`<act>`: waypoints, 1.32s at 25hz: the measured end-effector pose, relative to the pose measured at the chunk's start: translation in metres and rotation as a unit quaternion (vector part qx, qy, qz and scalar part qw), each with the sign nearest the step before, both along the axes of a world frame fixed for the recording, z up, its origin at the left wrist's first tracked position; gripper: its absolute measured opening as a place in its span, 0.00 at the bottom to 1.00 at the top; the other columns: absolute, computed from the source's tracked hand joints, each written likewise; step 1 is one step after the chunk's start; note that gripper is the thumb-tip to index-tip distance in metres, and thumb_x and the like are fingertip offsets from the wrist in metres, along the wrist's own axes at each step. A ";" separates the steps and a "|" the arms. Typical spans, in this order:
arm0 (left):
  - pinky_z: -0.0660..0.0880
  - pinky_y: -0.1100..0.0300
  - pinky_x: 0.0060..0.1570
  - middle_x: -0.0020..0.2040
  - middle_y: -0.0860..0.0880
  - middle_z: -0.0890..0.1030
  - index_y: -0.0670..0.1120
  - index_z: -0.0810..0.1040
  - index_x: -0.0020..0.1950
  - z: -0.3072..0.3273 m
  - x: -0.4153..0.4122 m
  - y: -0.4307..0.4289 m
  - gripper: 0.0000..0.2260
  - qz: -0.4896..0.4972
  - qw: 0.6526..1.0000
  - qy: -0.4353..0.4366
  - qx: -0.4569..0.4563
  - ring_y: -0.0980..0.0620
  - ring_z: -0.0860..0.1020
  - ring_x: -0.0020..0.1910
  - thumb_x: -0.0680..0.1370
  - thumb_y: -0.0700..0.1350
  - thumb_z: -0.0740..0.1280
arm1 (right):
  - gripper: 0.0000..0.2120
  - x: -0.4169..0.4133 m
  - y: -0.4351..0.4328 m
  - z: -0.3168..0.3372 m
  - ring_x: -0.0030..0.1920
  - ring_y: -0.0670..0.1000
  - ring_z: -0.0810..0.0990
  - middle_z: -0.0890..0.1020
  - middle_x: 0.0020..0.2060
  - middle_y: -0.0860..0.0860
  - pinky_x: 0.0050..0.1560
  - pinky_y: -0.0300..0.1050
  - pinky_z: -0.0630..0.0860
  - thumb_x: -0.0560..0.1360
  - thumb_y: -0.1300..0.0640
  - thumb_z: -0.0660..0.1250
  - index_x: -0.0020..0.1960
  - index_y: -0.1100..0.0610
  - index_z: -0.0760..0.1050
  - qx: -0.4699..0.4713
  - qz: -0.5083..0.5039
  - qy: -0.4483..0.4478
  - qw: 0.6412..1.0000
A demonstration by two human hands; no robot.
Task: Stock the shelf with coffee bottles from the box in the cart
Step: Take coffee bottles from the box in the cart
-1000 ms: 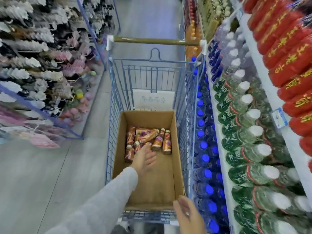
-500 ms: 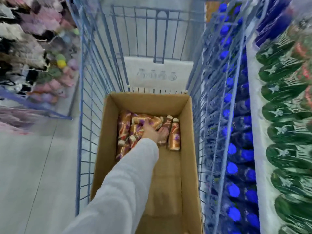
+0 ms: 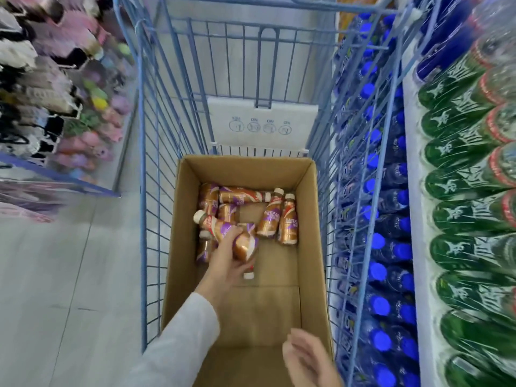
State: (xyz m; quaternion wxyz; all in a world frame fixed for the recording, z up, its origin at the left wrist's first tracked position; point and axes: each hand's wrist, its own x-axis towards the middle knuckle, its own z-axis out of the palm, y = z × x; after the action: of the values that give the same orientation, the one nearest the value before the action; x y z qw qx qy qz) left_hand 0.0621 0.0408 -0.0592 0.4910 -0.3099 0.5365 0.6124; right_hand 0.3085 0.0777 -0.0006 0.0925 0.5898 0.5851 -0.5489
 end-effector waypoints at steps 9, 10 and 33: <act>0.81 0.60 0.35 0.43 0.50 0.87 0.50 0.81 0.55 0.061 0.029 -0.154 0.32 -0.144 0.975 0.078 -0.152 0.48 0.87 0.43 0.55 0.61 0.80 | 0.21 -0.179 0.045 -0.090 0.69 0.55 0.74 0.76 0.68 0.56 0.67 0.44 0.71 0.81 0.63 0.65 0.73 0.57 0.70 0.096 0.303 0.020 0.948; 0.81 0.59 0.36 0.43 0.52 0.87 0.50 0.80 0.55 0.061 0.030 -0.159 0.32 -0.145 0.974 0.080 -0.158 0.48 0.87 0.44 0.55 0.61 0.78 | 0.23 -0.194 0.051 -0.108 0.71 0.56 0.72 0.74 0.70 0.56 0.69 0.48 0.70 0.81 0.63 0.65 0.75 0.57 0.68 0.111 0.340 0.007 0.934; 0.80 0.57 0.40 0.52 0.49 0.84 0.55 0.76 0.56 0.043 0.038 -0.171 0.36 -0.183 0.969 0.073 -0.149 0.45 0.82 0.51 0.50 0.61 0.77 | 0.37 -0.203 0.075 -0.192 0.80 0.57 0.54 0.57 0.81 0.55 0.79 0.56 0.52 0.73 0.59 0.74 0.78 0.48 0.64 0.305 0.791 -0.014 0.530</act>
State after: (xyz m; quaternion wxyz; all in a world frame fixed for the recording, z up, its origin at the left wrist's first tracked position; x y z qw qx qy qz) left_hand 0.1002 -0.1303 -0.0167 0.5027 -0.2306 0.7034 0.4465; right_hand 0.1052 0.1524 -0.1921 0.3122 -0.1145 0.9426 -0.0307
